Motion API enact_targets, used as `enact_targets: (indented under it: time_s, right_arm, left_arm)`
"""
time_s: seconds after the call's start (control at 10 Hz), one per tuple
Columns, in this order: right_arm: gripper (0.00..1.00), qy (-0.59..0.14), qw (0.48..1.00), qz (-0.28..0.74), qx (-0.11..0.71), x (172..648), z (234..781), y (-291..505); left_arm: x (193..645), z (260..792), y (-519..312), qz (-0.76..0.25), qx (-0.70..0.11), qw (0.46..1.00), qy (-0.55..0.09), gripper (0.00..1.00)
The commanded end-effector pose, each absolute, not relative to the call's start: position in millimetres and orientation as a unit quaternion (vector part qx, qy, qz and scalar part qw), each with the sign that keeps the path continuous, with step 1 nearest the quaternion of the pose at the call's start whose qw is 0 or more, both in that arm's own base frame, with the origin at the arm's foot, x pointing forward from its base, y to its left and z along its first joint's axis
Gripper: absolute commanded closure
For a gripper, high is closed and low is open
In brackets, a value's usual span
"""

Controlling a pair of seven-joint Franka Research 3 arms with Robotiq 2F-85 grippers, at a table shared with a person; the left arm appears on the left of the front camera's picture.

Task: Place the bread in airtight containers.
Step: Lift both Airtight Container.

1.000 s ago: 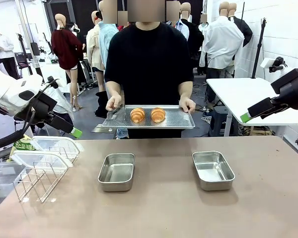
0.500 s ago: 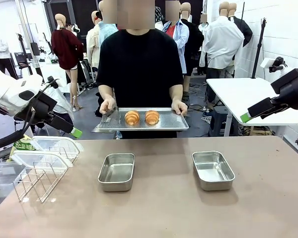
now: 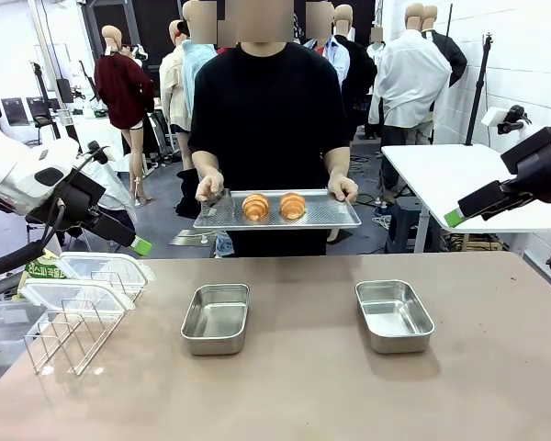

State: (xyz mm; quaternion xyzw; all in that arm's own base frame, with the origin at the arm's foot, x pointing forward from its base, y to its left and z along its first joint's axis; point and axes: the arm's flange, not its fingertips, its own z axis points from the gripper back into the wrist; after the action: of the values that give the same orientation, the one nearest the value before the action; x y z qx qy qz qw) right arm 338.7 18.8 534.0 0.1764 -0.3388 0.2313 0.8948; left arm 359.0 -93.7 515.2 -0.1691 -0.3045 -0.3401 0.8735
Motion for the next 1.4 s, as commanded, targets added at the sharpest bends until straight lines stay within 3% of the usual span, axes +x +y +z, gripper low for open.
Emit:
enact_targets:
  time_s: [0.0, 1.3]
  right_arm:
    - [0.00, -0.337, 0.894, 0.233, 0.182, 338.7, 533.6, 19.9]
    - [0.00, -0.339, 0.895, 0.231, 0.176, 338.7, 534.0, 18.8]
  left_arm:
    - [360.2, 513.5, -92.4, -0.341, -0.174, 0.873, -0.303, 0.00]
    - [359.0, 515.2, -93.7, -0.340, -0.169, 0.873, -0.305, 0.00]
